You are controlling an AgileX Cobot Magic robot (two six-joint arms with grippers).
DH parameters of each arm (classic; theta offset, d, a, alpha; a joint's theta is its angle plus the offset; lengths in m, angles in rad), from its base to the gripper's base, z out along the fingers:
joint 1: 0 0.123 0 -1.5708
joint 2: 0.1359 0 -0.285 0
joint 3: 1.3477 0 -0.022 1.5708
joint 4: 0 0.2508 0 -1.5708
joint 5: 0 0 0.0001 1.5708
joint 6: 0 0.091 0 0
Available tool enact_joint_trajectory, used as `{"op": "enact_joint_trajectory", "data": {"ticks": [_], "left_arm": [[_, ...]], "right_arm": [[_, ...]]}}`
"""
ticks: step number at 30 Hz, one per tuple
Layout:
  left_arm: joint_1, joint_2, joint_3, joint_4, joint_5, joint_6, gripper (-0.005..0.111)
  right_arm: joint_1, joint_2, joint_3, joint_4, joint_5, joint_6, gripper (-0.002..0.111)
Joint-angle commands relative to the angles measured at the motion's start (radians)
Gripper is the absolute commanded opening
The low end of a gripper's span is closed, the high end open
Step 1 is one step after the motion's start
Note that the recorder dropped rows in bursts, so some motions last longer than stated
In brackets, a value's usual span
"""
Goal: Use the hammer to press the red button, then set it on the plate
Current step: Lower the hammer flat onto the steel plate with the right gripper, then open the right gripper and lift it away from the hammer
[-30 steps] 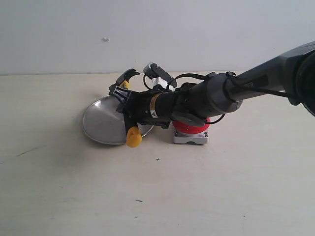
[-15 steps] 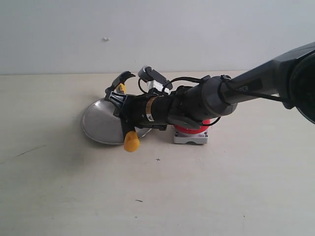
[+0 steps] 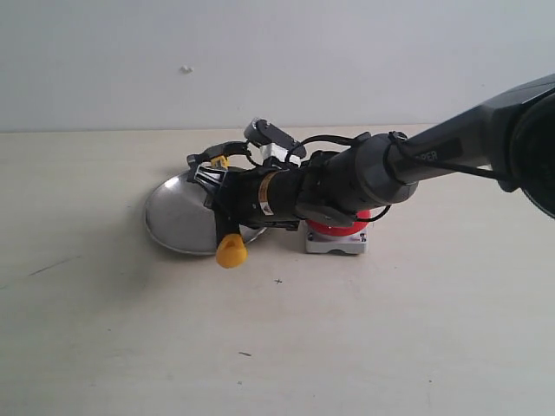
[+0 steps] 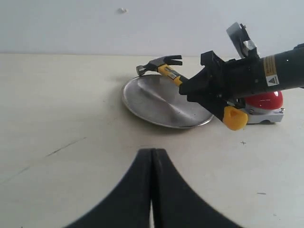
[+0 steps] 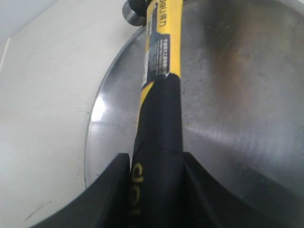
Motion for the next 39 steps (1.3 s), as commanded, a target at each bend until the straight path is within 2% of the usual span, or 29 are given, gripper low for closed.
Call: {"op": "enact_joint_trajectory", "data": {"ticks": [1,5,7,14,20,24,26,30,34,39], "left_arm": [[0.002,-0.004,0.002,-0.002,-0.008,0.001,0.000],[0.002,-0.004,0.002,-0.002,-0.008,0.001,0.000],[0.002,-0.004,0.002,-0.002,-0.008,0.001,0.000],[0.002,-0.004,0.002,-0.002,-0.008,0.001,0.000],[0.002,-0.004,0.002,-0.002,-0.008,0.001,0.000],[0.002,-0.004,0.002,-0.002,-0.008,0.001,0.000],[0.002,-0.004,0.002,-0.002,-0.008,0.001,0.000],[0.002,-0.004,0.002,-0.002,-0.008,0.001,0.000],[0.002,-0.004,0.002,-0.002,-0.008,0.001,0.000],[0.002,-0.004,0.002,-0.002,-0.008,0.001,0.000]], "right_arm": [[0.002,-0.007,-0.007,-0.012,-0.018,-0.046,0.037],[0.002,-0.007,-0.009,-0.014,0.027,-0.121,0.048],[0.002,-0.007,-0.026,-0.016,0.074,-0.176,0.049],[0.002,-0.018,-0.026,-0.022,0.080,-0.178,0.050],[0.002,-0.117,-0.026,-0.028,0.092,-0.178,0.049],[0.002,-0.203,-0.021,-0.112,0.146,-0.178,0.041],[0.002,-0.247,-0.002,-0.121,0.189,-0.178,0.031],[0.002,-0.339,0.067,-0.121,0.262,-0.212,0.000],[0.002,-0.438,0.173,-0.132,0.214,-0.249,0.000],[0.002,-0.587,0.363,-0.134,0.001,-0.274,0.000]]}}
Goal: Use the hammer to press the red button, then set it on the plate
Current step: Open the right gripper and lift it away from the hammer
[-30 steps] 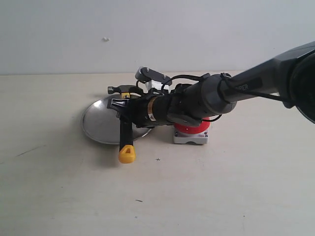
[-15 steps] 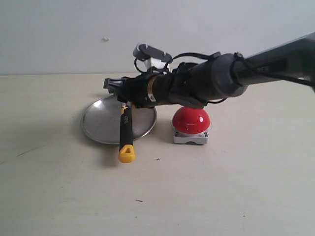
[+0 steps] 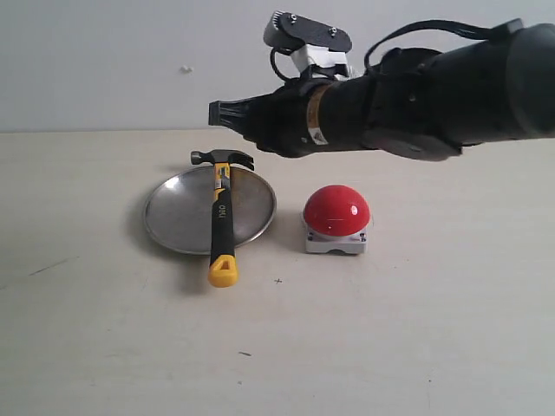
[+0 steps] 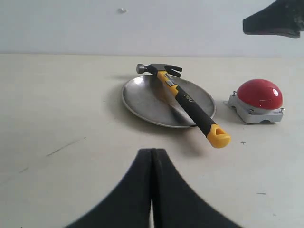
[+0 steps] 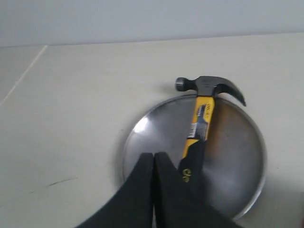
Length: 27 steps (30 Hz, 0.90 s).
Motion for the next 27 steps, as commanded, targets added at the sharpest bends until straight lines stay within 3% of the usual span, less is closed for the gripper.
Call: {"op": "enact_joint_trajectory", "data": {"ticks": [1,4,16,27], "left_arm": [[0.002,-0.004,0.002,-0.002,-0.008,0.001,0.000],[0.002,-0.004,0.002,-0.002,-0.008,0.001,0.000],[0.002,-0.004,0.002,-0.002,-0.008,0.001,0.000],[0.002,-0.004,0.002,-0.002,-0.008,0.001,0.000]], "right_arm": [[0.002,-0.151,0.163,-0.016,-0.208,-0.041,0.000],[0.002,-0.270,0.288,-0.016,-0.286,-0.088,0.000],[0.002,-0.823,0.752,-0.031,-0.280,-0.206,0.000],[0.002,-1.117,0.849,-0.027,-0.247,-0.202,0.000]]}}
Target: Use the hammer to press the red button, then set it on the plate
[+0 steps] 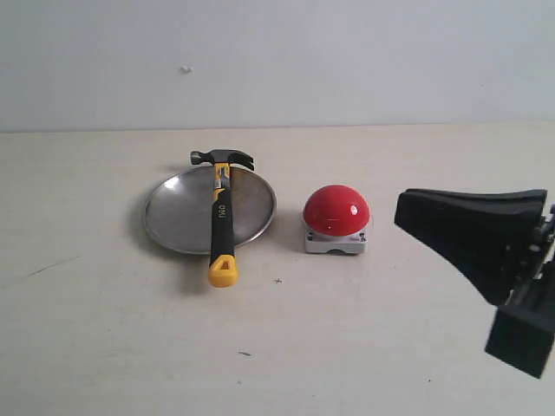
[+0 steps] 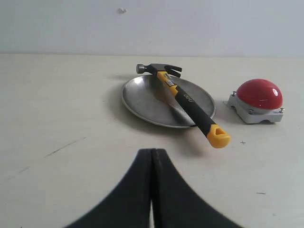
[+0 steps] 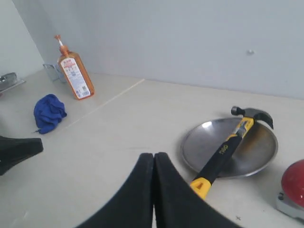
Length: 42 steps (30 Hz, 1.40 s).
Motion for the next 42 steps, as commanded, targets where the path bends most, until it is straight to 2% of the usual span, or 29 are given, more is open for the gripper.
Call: {"op": "enact_joint_trajectory", "data": {"ticks": [1,7,12,22,27,33,37,42], "left_arm": [[0.002,-0.004,0.002,-0.002,-0.008,0.001,0.000],[0.002,-0.004,0.002,-0.002,-0.008,0.001,0.000],[0.002,-0.004,0.002,-0.002,-0.008,0.001,0.000],[0.002,-0.004,0.002,-0.002,-0.008,0.001,0.000],[0.002,-0.004,0.002,-0.002,-0.008,0.001,0.000],[0.002,-0.004,0.002,-0.002,-0.008,0.001,0.000],[0.002,-0.004,0.002,-0.002,-0.008,0.001,0.000],[0.002,-0.004,0.002,-0.002,-0.008,0.001,0.000]], "right_arm": [[0.002,-0.072,0.004,0.002,-0.002,-0.011,0.000],[0.002,-0.113,0.004,0.002,0.010,-0.028,0.000],[-0.012,-0.174,0.006,-0.002,0.173,-0.057,0.000],[-0.333,-0.499,0.144,-0.006,0.229,-0.060,0.000],[-0.422,-0.637,0.219,-0.006,0.236,-0.068,0.000],[-0.475,-0.710,0.265,-0.006,0.310,-0.079,0.000],[-0.475,-0.739,0.272,-0.006,0.417,-0.091,0.000],[-0.475,-0.739,0.287,-0.006,0.466,-0.099,0.000]]}}
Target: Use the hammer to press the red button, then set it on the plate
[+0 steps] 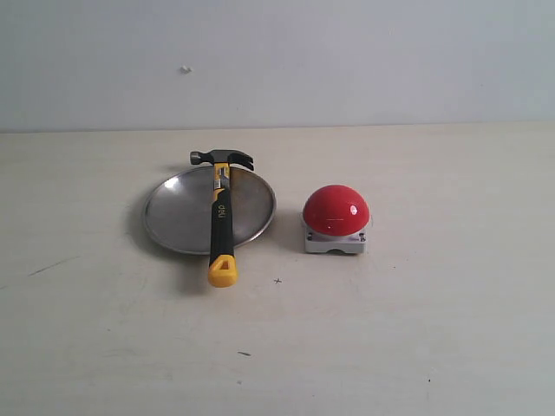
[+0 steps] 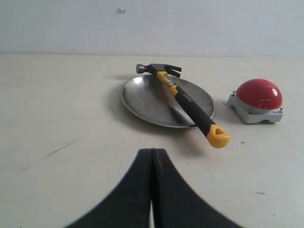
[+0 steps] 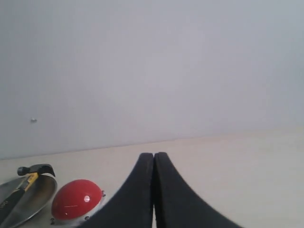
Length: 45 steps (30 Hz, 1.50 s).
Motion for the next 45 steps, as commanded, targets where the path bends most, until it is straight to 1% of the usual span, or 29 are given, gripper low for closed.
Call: {"op": "enact_joint_trajectory", "data": {"ticks": [1,11,12,14,16,17,18,21,23,26,45], "left_arm": [[0.002,-0.004,0.002,-0.002,-0.008,0.001,0.000],[0.002,-0.004,0.002,-0.002,-0.008,0.001,0.000],[0.002,-0.004,0.002,-0.002,-0.008,0.001,0.000],[0.002,-0.004,0.002,-0.002,-0.008,0.001,0.000],[0.002,-0.004,0.002,-0.002,-0.008,0.001,0.000],[0.002,-0.004,0.002,-0.002,-0.008,0.001,0.000],[0.002,-0.004,0.002,-0.002,-0.008,0.001,0.000],[0.002,-0.004,0.002,-0.002,-0.008,0.001,0.000],[0.002,-0.004,0.002,-0.002,-0.008,0.001,0.000],[0.002,-0.004,0.002,-0.002,-0.008,0.001,0.000],[0.002,-0.004,0.002,-0.002,0.001,0.001,0.000]], "right_arm": [[-0.005,-0.007,0.009,-0.004,0.048,-0.016,0.000],[-0.005,-0.007,0.019,-0.016,0.057,-0.043,0.000],[-0.005,-0.007,0.024,0.039,0.059,-0.098,0.000],[-0.005,-0.007,0.024,0.223,0.070,-0.292,0.000],[-0.005,-0.007,0.024,0.799,0.073,-0.929,0.000],[-0.005,-0.007,0.024,0.936,0.070,-1.088,0.000],[-0.005,-0.007,0.024,0.969,0.066,-1.115,0.000],[-0.005,-0.007,0.024,0.951,0.121,-1.056,0.000],[-0.005,-0.007,0.024,0.911,0.128,-0.969,0.000],[-0.005,-0.007,0.024,0.851,0.172,-0.895,0.000],[-0.005,-0.007,0.024,0.845,0.187,-0.887,0.000]]}}
